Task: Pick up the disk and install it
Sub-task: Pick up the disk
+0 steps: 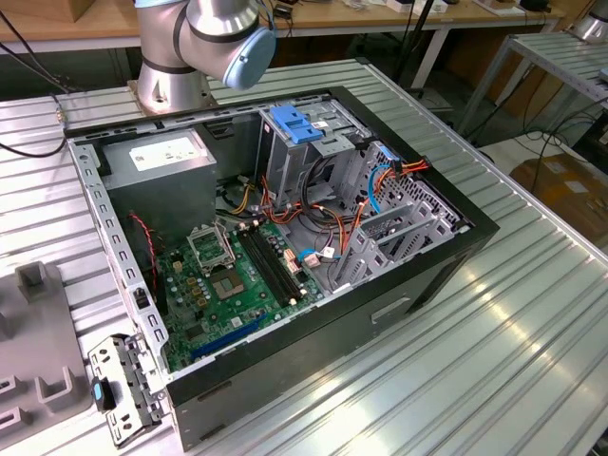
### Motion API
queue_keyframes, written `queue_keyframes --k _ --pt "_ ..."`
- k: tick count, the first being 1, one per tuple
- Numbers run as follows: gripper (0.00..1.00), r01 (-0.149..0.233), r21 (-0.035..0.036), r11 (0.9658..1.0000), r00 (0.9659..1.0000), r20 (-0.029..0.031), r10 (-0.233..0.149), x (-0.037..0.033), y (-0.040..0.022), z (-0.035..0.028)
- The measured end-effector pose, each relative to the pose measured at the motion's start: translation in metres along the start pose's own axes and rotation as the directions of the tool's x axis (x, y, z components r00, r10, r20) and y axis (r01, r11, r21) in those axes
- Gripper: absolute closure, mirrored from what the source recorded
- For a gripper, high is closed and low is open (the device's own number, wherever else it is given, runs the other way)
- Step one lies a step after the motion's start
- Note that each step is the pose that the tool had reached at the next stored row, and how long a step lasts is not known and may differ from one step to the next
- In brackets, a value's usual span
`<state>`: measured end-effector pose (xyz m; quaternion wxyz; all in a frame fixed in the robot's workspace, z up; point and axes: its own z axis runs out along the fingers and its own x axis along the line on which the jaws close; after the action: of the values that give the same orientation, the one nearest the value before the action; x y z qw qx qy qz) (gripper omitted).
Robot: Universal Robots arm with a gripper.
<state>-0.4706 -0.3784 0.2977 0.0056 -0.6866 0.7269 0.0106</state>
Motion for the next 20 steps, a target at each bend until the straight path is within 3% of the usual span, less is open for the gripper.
queue_keyframes --k 2,20 --pt "0.63 -0.014 0.0004 0.9999 0.9999 0.0001 0.014 0.0 0.0 0.0" --pt "0.63 -0.006 0.0003 1.0 1.0 0.0 0.006 0.0 0.0 -0.0021"
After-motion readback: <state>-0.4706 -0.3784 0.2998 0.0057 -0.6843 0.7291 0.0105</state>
